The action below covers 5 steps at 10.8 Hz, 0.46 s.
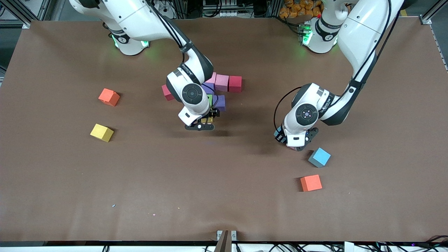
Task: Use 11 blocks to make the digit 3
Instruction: 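Place the yellow cube below the column while the left gripper grasps cyan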
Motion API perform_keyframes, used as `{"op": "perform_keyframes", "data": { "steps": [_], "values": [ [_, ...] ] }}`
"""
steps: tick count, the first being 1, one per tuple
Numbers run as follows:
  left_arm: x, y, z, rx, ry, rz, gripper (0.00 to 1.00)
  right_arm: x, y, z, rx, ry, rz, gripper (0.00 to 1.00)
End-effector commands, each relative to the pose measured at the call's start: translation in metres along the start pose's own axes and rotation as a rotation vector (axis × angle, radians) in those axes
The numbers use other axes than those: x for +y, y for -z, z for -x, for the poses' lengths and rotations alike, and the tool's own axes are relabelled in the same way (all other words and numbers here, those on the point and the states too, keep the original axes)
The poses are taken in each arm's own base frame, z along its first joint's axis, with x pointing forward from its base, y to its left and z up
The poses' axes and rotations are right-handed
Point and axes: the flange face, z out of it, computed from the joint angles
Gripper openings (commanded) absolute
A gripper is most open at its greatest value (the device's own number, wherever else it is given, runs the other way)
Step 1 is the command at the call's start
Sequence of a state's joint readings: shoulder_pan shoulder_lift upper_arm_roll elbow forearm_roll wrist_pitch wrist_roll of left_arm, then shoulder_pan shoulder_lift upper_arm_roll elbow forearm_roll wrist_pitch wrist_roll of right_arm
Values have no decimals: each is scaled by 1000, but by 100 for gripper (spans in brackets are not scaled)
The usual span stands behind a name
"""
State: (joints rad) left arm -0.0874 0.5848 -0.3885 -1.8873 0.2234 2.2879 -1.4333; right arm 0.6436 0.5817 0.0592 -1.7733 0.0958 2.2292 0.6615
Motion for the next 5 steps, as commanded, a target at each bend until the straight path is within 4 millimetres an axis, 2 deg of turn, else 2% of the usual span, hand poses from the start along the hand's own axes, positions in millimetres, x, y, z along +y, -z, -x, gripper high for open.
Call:
{"op": "perform_keyframes", "data": {
  "steps": [1, 2, 3, 5],
  "values": [
    [6, 13, 16, 31, 88, 18, 5, 33, 54, -7, -9, -36, 12, 100],
    [10, 16, 32, 35, 102, 23, 0, 43, 57, -6, -40, 2, 33, 100],
    [14, 17, 47, 36, 114, 26, 0, 56, 56, -3, -59, 32, 46, 100],
    [17, 23, 60, 32, 199, 38, 0, 80, 42, 17, -92, 118, 75, 100]
  ]
}}
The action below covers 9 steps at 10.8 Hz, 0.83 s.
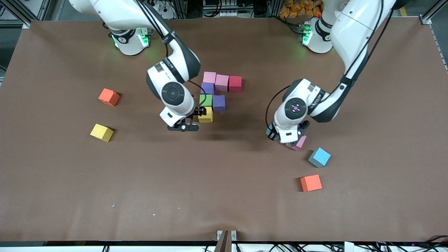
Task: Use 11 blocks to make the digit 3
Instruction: 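Place the yellow cube below the column while the left gripper grasps cyan, then grasp the red cube with the right gripper while the left gripper carries cyan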
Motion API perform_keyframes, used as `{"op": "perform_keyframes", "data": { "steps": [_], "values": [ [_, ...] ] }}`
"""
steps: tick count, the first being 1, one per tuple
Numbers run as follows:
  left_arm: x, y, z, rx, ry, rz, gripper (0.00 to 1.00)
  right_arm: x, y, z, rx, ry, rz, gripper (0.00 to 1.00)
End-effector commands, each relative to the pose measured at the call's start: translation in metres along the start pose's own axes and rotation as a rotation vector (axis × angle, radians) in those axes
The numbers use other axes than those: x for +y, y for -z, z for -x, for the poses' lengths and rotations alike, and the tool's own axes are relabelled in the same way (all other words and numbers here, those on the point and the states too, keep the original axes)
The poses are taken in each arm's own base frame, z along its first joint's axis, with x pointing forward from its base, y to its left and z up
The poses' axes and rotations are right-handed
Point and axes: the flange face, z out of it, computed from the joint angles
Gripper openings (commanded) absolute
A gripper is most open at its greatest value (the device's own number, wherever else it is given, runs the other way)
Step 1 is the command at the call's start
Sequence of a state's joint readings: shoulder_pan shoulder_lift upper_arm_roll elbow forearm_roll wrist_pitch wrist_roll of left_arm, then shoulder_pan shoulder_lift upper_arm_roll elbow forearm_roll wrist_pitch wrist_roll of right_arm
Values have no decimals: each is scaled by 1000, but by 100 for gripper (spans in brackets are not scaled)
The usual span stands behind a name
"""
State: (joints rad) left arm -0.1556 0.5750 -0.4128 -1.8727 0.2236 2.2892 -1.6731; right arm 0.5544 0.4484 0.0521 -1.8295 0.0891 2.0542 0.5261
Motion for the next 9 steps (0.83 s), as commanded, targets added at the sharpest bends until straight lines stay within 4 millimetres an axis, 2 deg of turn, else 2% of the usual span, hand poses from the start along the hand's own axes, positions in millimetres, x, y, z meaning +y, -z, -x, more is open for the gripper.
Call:
{"op": "perform_keyframes", "data": {
  "steps": [1, 4, 6, 9],
  "values": [
    [-1, 13, 30, 8, 75, 19, 0, 25, -19, 38, -19, 99, 36, 100],
    [-2, 7, 76, 6, 256, 19, 0, 55, -66, 90, 1, 230, 43, 100],
    [-2, 3, 100, -3, 362, 24, 0, 66, -78, 105, -22, 290, 56, 100],
    [1, -7, 134, -17, 479, 25, 0, 75, -87, 112, -45, 327, 64, 100]
  ]
}}
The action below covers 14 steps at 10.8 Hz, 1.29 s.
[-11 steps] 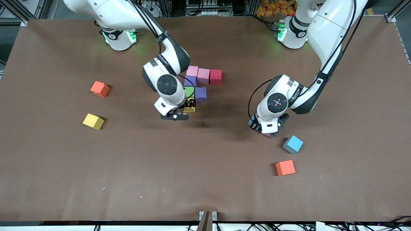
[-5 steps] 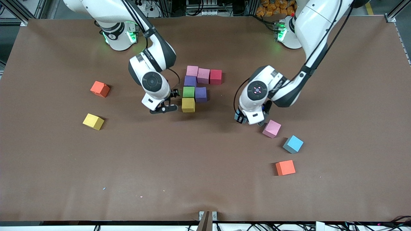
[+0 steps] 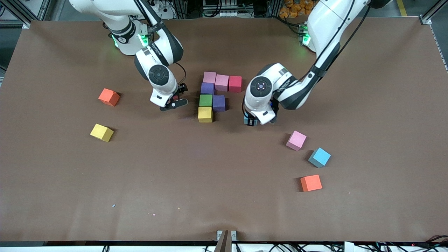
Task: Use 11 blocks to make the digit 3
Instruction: 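Grasp the red cube with the right gripper while the left gripper carries cyan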
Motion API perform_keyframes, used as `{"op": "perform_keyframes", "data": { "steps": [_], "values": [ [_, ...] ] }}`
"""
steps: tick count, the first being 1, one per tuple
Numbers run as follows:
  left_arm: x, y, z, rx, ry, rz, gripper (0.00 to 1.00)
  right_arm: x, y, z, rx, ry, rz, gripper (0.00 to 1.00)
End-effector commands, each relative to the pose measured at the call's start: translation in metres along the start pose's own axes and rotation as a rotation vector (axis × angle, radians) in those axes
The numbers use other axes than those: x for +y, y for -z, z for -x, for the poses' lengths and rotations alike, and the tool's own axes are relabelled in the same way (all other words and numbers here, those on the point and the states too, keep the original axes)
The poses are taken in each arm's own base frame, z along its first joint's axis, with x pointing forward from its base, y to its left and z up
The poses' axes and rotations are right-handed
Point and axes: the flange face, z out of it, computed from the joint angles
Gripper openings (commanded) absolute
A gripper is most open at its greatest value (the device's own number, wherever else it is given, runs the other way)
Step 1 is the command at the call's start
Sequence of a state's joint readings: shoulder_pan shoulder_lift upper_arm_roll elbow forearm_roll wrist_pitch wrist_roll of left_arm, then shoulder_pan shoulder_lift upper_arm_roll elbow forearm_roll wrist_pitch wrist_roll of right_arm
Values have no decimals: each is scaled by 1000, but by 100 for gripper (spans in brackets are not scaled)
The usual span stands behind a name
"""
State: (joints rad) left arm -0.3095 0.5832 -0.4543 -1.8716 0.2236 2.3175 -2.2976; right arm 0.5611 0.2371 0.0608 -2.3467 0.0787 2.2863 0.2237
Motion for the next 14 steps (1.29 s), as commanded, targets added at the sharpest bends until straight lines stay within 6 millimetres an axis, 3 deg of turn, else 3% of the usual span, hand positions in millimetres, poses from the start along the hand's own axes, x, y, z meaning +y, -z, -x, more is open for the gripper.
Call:
{"op": "perform_keyframes", "data": {
  "steps": [1, 3, 5, 6, 7, 8, 9, 10, 14],
  "values": [
    [-4, -5, 21, -7, 56, 8, 0, 4, -3, 16, 2, 28, 10, 100],
    [-11, -9, 41, -17, 64, 2, 0, 7, -14, 21, -13, 26, 14, 100],
    [-14, -10, 48, -36, 119, -18, 0, 7, -20, 20, 8, 25, 10, 100],
    [-21, -11, 56, -39, 129, -24, 0, 8, -23, 20, 7, 25, 10, 91],
    [-23, -12, 58, -40, 145, -29, 0, 8, -24, 20, 4, 25, 11, 42],
    [-23, -13, 58, -38, 169, -32, 0, 7, -24, 19, 7, 25, 10, 16],
    [-28, -15, 63, -34, 185, -35, 0, 8, -22, 19, 8, 23, 9, 6],
    [-30, -15, 65, -33, 198, -35, 0, 8, -15, 14, 20, 19, 4, 0],
    [-41, -22, 76, -24, 201, -46, 0, 21, 45, -35, 90, -26, -35, 0]
  ]
}}
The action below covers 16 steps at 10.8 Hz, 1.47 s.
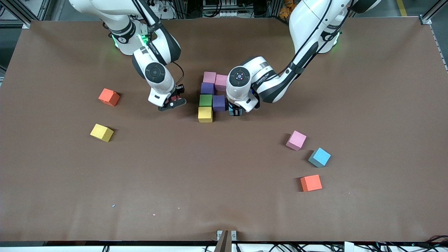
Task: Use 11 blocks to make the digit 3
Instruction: 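Grasp the red cube with the right gripper while the left gripper carries cyan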
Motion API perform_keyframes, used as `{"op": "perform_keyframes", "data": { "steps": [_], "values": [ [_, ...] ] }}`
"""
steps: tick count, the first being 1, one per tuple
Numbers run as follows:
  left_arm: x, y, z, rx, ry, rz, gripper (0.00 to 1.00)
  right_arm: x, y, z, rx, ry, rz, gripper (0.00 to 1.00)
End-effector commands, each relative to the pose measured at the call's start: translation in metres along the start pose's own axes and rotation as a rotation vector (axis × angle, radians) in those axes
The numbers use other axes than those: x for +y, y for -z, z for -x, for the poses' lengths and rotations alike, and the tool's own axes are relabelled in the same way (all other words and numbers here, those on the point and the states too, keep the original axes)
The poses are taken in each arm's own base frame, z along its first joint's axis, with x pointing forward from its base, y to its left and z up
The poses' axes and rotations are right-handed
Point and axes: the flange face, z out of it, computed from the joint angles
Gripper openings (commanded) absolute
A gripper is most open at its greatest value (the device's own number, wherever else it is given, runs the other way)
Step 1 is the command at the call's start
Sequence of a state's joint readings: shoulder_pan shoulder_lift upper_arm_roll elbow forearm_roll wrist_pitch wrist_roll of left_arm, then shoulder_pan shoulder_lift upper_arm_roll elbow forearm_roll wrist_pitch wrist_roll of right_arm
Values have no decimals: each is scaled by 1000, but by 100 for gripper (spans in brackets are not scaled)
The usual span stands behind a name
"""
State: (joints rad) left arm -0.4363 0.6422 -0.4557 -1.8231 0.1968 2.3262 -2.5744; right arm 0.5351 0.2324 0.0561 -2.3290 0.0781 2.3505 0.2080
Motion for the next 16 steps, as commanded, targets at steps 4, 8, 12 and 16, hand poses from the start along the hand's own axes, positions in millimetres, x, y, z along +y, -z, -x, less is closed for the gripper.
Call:
{"op": "perform_keyframes", "data": {
  "steps": [4, 8, 12, 16],
  "values": [
    [-11, -5, 12, -4, 17, -16, 0, 19, 65, -94, -25, -73, -39, 0],
    [-18, -7, 17, -1, 9, -17, 0, 8, 89, -165, -36, -143, -54, 0],
    [-17, -5, 17, -4, 8, -14, 0, 17, 91, -204, -4, -178, -72, 0],
    [-16, -2, 19, -10, 7, -9, 4, 2, 78, -237, 3, -333, -96, 0]
  ]
}}
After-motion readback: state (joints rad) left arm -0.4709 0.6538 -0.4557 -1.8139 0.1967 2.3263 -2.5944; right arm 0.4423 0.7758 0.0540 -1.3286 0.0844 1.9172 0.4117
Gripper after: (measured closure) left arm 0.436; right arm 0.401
